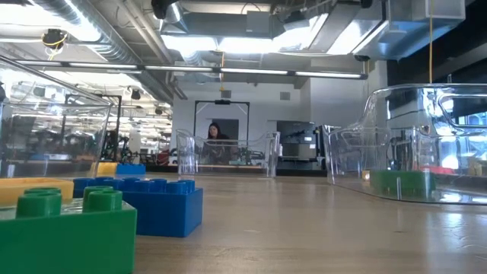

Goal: Sort & place blocks by color
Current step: Put the green block into the bottom right transparent bin

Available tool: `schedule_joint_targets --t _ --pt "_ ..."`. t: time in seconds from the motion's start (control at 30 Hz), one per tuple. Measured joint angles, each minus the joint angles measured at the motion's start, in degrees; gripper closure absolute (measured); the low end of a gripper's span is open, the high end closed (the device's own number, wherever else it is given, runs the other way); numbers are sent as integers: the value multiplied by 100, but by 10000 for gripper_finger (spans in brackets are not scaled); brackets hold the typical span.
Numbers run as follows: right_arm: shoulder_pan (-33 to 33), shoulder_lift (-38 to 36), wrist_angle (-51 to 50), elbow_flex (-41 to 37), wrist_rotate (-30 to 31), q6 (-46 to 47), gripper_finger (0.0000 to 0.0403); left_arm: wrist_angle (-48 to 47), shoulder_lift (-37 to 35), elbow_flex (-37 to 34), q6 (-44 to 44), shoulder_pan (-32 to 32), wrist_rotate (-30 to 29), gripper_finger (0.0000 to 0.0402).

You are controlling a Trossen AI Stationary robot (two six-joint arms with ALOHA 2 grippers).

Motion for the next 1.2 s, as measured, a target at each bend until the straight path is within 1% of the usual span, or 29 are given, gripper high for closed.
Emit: schedule_joint_targets --t 0.1,0.17,0.23,0.33,0.43,0.5,0.57,0.6,0.73,0.83,0.9,1.03,1.1,1.2 --pt "0 0 -4 0 0 -15 71 -70 0 23 -352 0 0 159" --pt "0 -2 -10 0 0 -128 71 -634 70 272 -666 0 104 159" --pt "0 -3 -70 0 17 -226 71 -1491 348 700 -763 -92 283 159" --pt "2 -3 -128 0 248 -273 70 -3169 933 1424 -954 -515 344 159" --pt "2 -4 -133 0 496 -313 70 -4421 1563 2164 -1361 -1089 290 159" --pt "0 -4 -143 0 588 -426 70 -5091 2044 2563 -1738 -1545 218 159" --pt "0 -4 -159 0 595 -557 70 -5464 2525 2911 -2255 -2048 79 159" --pt "0 -4 -160 0 592 -587 70 -5623 2752 3085 -2531 -2276 -16 159" --pt "0 -4 -176 0 586 -741 70 -5728 3688 3781 -3417 -3048 -213 159" --pt "0 -4 -268 2 584 -834 70 -5734 4435 4351 -3795 -3461 -322 159" --pt "0 -4 -342 2 582 -883 70 -5760 4884 4716 -3929 -3687 -328 159" --pt "0 -4 -559 2 581 -886 70 -5768 5749 5328 -3921 -4061 -381 159" --pt "0 -4 -626 2 582 -891 70 -5754 6110 5551 -3913 -4201 -524 159" --pt "0 -4 -759 2 638 -870 70 -5790 6478 5681 -3906 -4380 -742 159"
